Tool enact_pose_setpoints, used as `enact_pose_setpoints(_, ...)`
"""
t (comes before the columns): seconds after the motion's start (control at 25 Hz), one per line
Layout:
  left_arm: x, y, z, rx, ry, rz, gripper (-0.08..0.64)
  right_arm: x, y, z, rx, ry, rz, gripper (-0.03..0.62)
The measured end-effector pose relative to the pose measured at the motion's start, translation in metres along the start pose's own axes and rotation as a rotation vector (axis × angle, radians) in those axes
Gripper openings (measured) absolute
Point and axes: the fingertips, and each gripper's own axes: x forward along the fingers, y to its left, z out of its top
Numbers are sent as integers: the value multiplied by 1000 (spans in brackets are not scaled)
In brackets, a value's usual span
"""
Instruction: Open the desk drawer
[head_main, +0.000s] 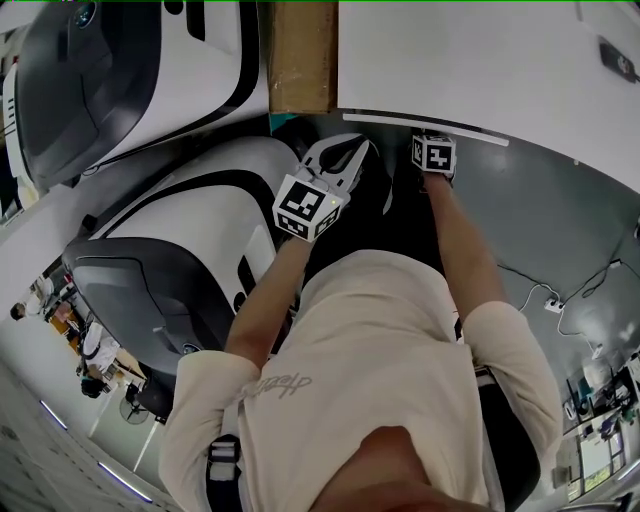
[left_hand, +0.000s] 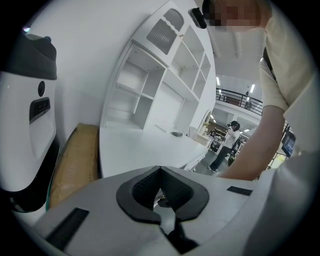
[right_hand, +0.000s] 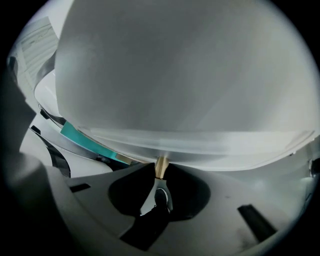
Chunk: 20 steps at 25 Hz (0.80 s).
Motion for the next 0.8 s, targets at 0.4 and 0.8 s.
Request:
enact_pose_setpoints(0.4, -13, -12, -15, 9, -11, -15, 0, -11, 7, -30, -14, 16, 2, 77)
enact_pose_setpoints(0.8, -30, -40, -39, -13, -10, 31, 0, -19, 14, -59, -6, 7, 36, 77)
